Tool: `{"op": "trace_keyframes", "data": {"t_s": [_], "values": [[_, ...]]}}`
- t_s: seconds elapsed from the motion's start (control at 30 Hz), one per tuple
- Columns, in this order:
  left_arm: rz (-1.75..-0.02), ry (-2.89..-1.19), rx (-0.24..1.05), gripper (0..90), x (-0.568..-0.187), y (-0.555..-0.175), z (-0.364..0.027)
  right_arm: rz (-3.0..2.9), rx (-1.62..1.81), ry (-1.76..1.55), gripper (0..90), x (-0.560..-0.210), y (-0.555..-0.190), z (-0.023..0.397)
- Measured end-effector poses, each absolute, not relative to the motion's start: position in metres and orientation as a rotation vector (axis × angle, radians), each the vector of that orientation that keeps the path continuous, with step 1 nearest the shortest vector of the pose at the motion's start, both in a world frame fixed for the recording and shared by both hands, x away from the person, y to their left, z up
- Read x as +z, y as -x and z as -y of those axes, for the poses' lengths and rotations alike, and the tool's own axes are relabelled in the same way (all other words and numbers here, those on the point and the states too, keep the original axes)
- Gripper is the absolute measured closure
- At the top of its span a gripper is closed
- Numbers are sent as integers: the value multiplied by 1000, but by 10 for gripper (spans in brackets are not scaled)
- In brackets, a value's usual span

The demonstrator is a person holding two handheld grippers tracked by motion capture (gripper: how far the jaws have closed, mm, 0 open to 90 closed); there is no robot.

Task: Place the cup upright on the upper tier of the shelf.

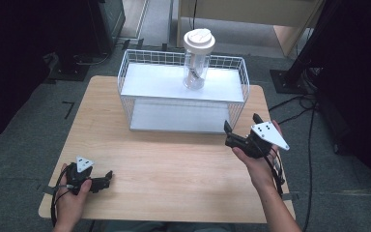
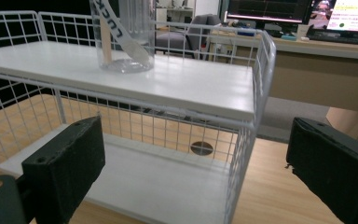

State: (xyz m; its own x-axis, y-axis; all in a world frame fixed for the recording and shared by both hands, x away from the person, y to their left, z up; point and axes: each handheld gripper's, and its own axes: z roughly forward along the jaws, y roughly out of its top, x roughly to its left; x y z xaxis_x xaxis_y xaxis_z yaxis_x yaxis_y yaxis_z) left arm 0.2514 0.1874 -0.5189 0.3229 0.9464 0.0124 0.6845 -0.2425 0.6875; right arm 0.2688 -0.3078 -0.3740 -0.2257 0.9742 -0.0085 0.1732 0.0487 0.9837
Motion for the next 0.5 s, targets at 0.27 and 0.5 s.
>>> {"op": "trace_keyframes", "data": {"t_s": [0.27, 0.5], "values": [[-1430, -2017, 584, 16, -519, -251, -188, -1548, 1210, -1239, 47, -403, -254, 324], [-1430, -2016, 584, 16, -519, -251, -188, -1568, 1146, -1311, 46, -437, -242, 342]]}}
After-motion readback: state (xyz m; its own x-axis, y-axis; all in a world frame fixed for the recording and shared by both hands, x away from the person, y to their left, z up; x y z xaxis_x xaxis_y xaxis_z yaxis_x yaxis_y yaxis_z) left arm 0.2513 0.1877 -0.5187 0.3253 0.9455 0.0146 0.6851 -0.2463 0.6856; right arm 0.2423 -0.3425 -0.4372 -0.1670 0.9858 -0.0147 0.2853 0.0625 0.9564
